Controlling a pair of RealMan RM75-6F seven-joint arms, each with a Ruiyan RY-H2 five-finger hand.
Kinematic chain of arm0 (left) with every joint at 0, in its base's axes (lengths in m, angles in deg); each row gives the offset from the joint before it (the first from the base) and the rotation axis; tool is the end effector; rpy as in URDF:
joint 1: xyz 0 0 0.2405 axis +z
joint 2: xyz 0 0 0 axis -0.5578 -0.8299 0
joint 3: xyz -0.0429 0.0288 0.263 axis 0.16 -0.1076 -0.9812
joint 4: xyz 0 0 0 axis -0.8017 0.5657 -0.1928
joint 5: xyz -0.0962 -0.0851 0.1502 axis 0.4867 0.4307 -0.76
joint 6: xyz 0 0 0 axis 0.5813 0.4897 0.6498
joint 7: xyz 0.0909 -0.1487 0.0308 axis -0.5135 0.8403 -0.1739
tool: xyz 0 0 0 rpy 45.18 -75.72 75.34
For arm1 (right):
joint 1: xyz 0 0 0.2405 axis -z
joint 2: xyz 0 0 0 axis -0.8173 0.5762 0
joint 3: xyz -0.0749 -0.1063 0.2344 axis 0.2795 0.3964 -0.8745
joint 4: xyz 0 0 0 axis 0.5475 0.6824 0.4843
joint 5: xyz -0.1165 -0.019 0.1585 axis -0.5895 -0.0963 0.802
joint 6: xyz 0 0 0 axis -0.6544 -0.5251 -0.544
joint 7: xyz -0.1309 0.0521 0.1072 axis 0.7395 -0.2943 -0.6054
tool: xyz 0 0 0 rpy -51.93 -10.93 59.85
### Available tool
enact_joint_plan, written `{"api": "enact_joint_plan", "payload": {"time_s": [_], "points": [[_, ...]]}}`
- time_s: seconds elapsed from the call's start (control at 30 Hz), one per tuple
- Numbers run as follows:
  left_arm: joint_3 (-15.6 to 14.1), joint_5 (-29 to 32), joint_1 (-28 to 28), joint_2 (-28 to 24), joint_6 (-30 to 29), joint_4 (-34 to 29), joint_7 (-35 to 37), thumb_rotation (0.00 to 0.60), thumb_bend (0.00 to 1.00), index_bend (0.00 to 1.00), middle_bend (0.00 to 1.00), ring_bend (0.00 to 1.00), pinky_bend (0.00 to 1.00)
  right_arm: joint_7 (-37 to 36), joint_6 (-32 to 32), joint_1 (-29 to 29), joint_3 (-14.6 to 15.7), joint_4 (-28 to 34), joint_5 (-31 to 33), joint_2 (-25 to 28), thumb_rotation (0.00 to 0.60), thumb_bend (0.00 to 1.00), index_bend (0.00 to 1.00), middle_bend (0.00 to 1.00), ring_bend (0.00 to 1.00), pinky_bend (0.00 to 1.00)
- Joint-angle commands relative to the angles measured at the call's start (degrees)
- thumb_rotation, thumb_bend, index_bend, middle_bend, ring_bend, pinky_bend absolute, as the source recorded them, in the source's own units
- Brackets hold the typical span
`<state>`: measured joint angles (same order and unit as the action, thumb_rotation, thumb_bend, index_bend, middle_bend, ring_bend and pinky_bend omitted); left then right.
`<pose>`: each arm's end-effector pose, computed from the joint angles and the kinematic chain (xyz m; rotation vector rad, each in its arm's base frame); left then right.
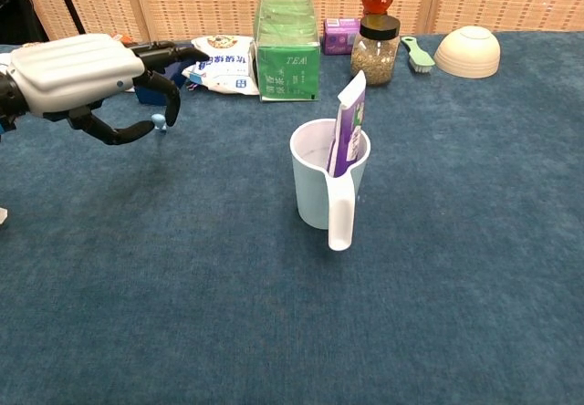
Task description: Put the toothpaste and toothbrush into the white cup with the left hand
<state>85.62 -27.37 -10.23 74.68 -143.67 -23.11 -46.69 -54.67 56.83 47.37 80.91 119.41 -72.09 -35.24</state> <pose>-0.1742 0.3757 0.0141 -2.1742 -0.3970 -1.0368 -0.3033 -0.2379 0.1795 1.3841 -0.8233 0.8899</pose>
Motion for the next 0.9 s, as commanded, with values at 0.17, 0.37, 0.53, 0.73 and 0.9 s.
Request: {"api": "enact_joint_plan", "payload": {"time_s": [0.17,0.37,0.53,0.73,0.9], "points": [[2.4,0.4,0.5,-3.0,-4.3,-6.1,2.7,0.6,0.49,0.64,0.01,0.0,0.18,0.0,-0.2,-0.1,0.0,-0.1,0.1,0.0,0.6,0.0,0.0,0.0,0.0,0.0],[3.6,-0.1,0.7,-5.3,-6.6,-10.2,3.2,0.6,0.49,0.64,0.01,0.0,0.18,-0.1,-0.3,-0.1,0.0,0.0,0.1,0.0,0.6,0.0,0.0,0.0,0.0,0.0],[4.0,-0.5,1.0,-6.9,-7.7,-13.8,4.3,0.6,0.49,0.64,0.01,0.0,0.18,0.0,-0.3,-0.1,0.0,0.0,0.1,-0.1,0.6,0.0,0.0,0.0,0.0,0.0],[4.0,-1.0,1.2,-10.0,-8.6,-19.6,8.7,0.6,0.48,0.64,0.01,0.0,0.18,0.0,-0.4,-0.1,0.1,0.0,0.1,-0.1,0.6,0.0,0.0,0.0,0.0,0.0],[4.4,-1.0,0.8,-13.9,-8.5,-26.1,15.3,0.6,0.48,0.64,0.01,0.0,0.18,0.3,-0.6,-0.2,0.2,0.0,0.0,-0.2,0.6,0.0,0.0,0.0,0.0,0.0]]}}
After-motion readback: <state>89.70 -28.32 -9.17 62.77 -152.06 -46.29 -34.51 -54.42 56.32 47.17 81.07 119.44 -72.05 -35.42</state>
